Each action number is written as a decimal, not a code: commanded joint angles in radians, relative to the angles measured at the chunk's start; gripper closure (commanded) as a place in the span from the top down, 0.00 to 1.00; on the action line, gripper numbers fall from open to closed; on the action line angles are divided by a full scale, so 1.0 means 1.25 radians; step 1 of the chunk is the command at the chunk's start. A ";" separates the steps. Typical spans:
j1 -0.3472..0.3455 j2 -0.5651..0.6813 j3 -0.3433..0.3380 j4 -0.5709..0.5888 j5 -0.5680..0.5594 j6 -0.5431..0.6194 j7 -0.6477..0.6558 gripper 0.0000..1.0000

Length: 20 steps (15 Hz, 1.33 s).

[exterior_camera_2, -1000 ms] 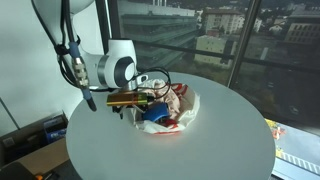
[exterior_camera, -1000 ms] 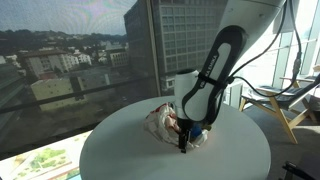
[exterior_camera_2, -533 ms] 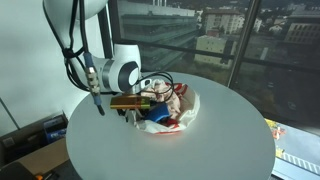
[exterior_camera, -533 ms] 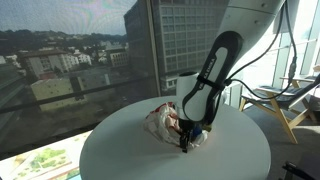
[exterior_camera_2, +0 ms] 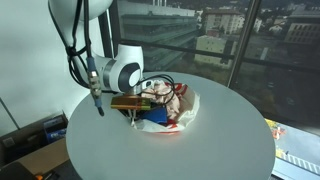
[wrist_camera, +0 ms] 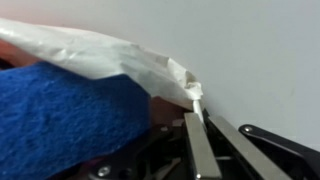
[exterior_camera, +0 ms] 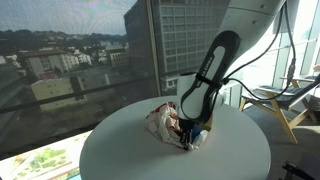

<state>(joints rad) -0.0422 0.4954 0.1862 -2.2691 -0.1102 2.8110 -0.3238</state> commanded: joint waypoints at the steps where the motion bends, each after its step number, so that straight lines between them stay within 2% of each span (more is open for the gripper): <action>1: -0.151 0.009 0.169 0.043 0.175 -0.107 -0.153 0.02; 2: -0.179 0.007 0.198 0.058 0.228 -0.148 -0.189 0.04; 3: -0.187 0.003 0.205 0.072 0.265 -0.185 -0.206 0.04; 5: -0.179 -0.019 0.184 0.094 0.302 -0.248 -0.212 0.05; 7: -0.161 -0.038 0.156 0.109 0.316 -0.270 -0.209 0.05; 10: -0.155 -0.067 0.144 0.128 0.341 -0.286 -0.228 0.02; 13: -0.134 -0.109 0.127 0.136 0.334 -0.292 -0.232 0.02; 17: -0.089 -0.175 0.090 0.153 0.307 -0.372 -0.215 0.01; 20: -0.040 -0.200 0.045 0.175 0.254 -0.435 -0.185 0.00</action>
<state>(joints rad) -0.1551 0.2940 0.3006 -2.0764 0.2594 2.3486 -0.5842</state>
